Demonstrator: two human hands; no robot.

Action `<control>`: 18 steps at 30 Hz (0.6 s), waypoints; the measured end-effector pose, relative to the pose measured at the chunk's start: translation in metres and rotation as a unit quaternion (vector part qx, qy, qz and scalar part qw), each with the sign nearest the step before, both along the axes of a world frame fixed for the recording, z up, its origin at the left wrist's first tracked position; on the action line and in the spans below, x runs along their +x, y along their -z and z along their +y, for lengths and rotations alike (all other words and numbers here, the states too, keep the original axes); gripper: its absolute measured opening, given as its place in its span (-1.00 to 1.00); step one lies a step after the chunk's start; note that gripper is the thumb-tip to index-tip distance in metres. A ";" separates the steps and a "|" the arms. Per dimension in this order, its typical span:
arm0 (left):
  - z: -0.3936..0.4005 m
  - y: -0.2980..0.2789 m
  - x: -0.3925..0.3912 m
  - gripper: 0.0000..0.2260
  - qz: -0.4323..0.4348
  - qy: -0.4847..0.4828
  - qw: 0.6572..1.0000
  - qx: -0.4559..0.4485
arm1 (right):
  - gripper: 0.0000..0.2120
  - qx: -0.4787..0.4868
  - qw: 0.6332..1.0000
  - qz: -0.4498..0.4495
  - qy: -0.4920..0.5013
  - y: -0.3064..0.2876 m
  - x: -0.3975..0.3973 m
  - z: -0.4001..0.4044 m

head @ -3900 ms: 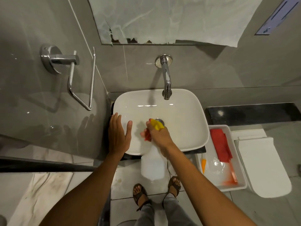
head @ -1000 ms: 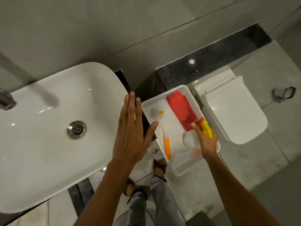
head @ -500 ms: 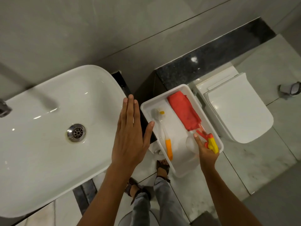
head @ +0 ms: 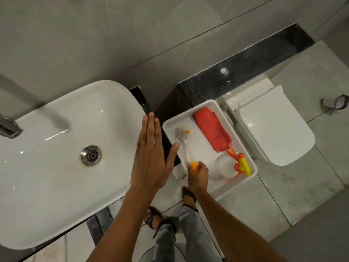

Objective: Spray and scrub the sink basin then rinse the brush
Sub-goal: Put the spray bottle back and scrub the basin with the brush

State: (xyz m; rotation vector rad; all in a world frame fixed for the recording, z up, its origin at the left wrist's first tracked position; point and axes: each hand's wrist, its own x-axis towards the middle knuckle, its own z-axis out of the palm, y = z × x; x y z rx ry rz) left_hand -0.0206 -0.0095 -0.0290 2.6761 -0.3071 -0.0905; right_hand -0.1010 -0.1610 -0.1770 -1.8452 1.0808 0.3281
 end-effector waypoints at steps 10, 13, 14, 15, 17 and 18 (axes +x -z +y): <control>-0.001 0.001 0.003 -0.18 0.003 0.001 1.000 -0.004 | -0.59 0.001 0.997 0.017 -0.081 -0.018 0.022 -0.017; -0.001 -0.011 0.001 -0.17 0.014 0.009 1.000 -0.004 | -0.56 0.043 0.996 0.014 -0.072 -0.041 0.017 -0.022; -0.002 -0.015 0.001 -0.16 0.025 0.016 1.000 -0.003 | -0.55 0.072 0.996 0.012 -0.053 -0.049 0.016 -0.023; -0.001 -0.020 0.001 -0.16 0.035 0.023 0.999 0.001 | -0.56 0.095 0.995 0.007 -0.035 -0.059 0.015 -0.023; 0.002 -0.031 0.000 -0.17 0.046 0.029 0.998 0.001 | -0.60 0.122 0.992 -0.011 -0.009 -0.082 0.014 -0.021; 0.006 -0.038 -0.002 -0.18 0.045 0.023 0.999 -0.010 | -0.63 0.134 0.991 -0.027 0.004 -0.095 0.014 -0.019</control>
